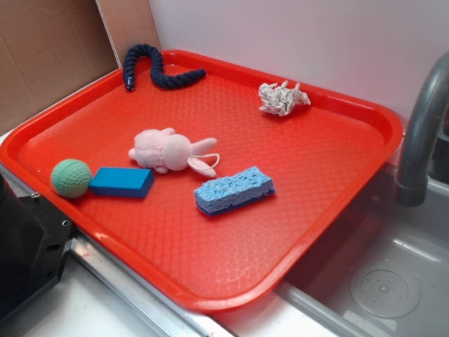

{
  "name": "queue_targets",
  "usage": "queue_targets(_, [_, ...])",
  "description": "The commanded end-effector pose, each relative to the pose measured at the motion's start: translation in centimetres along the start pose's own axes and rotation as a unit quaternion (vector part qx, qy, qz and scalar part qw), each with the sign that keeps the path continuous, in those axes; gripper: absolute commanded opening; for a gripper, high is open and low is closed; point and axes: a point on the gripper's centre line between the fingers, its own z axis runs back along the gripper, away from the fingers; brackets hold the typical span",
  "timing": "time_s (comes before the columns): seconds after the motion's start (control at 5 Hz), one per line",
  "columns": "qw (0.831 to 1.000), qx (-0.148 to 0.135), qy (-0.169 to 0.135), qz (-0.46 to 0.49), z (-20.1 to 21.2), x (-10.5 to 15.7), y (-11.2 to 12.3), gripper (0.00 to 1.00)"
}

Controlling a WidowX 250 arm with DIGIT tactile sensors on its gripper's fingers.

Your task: Grab the blue block.

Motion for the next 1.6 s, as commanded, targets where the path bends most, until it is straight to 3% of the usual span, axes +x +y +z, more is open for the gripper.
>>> queue_targets(0.0, [1.000,0.000,0.000,0.000,0.0,0.0,0.0,1.00])
queue_targets(0.2, [0.995,0.010,0.031,-0.090,-5.4,3.2,0.3,1.00])
queue_targets(0.4, [0.985,-0.019,0.036,-0.166,-10.6,3.4,-0.8,1.00])
queue_targets(0.6, [0.976,-0.039,0.026,-0.213,-15.3,2.1,-0.2,1.00])
queue_targets(0.8, [0.977,-0.039,0.008,-0.211,-16.7,0.6,1.9,1.00])
queue_targets(1.0, [0.976,-0.028,0.039,-0.214,-19.0,0.4,3.1,1.00])
queue_targets(1.2, [0.968,-0.011,0.045,-0.245,-20.5,0.6,2.2,1.00])
queue_targets(1.4, [0.953,-0.026,0.058,-0.296,-21.5,-0.4,0.5,1.00])
